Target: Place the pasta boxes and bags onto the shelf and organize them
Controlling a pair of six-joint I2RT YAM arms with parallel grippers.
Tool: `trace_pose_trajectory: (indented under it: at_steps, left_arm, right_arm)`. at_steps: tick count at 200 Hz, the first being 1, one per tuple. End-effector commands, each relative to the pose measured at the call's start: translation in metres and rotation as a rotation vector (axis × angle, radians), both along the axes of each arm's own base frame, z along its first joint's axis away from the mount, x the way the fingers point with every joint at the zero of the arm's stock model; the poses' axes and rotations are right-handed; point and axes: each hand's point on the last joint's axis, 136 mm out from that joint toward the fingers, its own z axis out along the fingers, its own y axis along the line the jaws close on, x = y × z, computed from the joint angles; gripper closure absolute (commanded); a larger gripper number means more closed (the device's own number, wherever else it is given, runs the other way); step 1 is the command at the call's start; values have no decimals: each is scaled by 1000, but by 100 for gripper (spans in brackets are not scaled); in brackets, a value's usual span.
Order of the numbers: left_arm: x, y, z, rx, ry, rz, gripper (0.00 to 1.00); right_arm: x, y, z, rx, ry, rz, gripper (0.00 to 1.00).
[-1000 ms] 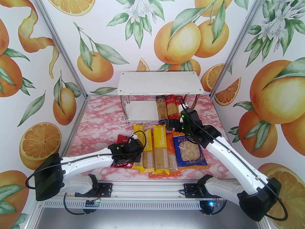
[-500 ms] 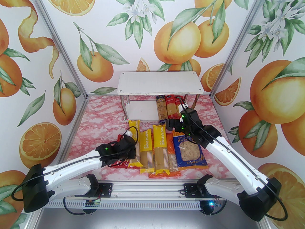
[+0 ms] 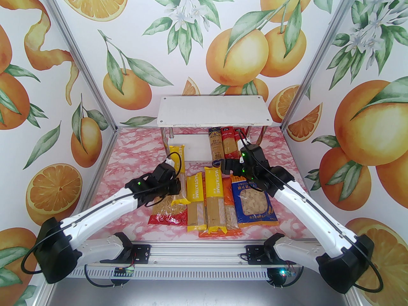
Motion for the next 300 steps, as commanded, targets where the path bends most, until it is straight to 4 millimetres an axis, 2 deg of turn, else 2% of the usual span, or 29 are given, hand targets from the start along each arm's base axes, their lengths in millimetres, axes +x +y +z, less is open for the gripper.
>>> trace_pose_trajectory:
  at_steps: [1,89,189,246,300]
  left_arm:
    - [50,-32,70,-144,-232,-47,100]
    - [132,-72,70,-154,-270,-95,100]
    - [204,-103,61,-160,-269,-118,100]
    - [224,-116,44,-156,-235,-128,100]
    - [223,-123,25,-167,-165,-138,100]
  right_arm:
    - [1,2,9,5,0,19,2]
    - [-1,5,-5,-21,45,48,2]
    - [-6,3,-20,-39,72,57,2]
    - [-7,0,-23,-51,76,52,2]
    - [-9,-5,-21,-52,67,42,1]
